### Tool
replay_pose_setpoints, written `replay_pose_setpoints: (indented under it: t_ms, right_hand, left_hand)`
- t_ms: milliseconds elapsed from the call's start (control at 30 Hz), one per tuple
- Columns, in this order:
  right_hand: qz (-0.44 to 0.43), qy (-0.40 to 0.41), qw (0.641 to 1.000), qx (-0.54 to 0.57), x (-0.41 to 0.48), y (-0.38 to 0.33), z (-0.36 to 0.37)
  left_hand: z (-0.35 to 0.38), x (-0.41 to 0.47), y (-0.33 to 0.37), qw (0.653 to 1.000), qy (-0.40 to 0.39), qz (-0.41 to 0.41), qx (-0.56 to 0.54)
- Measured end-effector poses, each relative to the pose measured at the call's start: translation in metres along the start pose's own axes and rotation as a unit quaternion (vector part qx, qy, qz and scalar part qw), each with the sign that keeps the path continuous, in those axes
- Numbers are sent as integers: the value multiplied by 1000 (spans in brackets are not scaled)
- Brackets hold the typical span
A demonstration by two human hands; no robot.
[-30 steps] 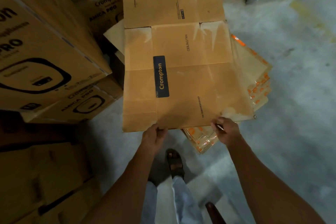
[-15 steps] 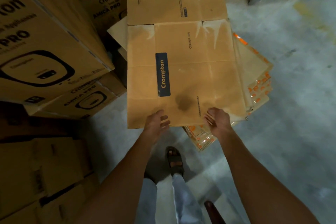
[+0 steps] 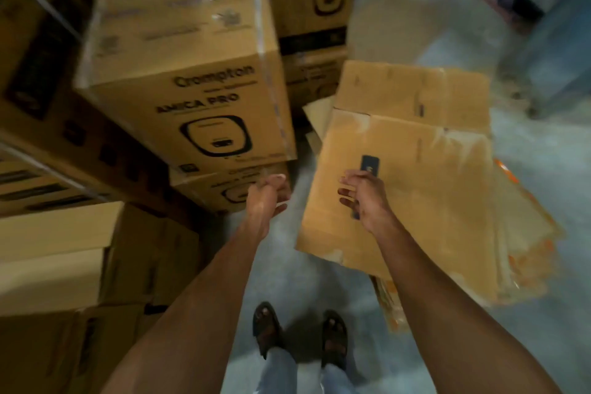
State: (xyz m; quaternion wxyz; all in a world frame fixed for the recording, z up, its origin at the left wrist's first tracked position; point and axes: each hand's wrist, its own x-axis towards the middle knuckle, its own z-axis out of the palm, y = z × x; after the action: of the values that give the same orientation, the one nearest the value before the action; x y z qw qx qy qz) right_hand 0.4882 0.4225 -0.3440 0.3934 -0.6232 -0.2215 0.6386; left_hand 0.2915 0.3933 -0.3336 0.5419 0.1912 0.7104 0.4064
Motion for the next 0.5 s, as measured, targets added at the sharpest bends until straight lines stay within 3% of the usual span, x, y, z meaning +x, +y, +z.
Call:
replay_pose_setpoints:
  t_ms: [200,367,500]
  right_hand:
    - [-34,-190,978,-82,-46,-42,165]
    - [-70,-342,930,-118,-121,-51,294]
    - [-83,-423,889,-156,-171,-46,347]
  left_hand:
    - [-141,-50,54,981,153,87,-84]
    - [-251,-112,72,932,269,153,-190]
    - [-304,-142,70,894,362,169,-204]
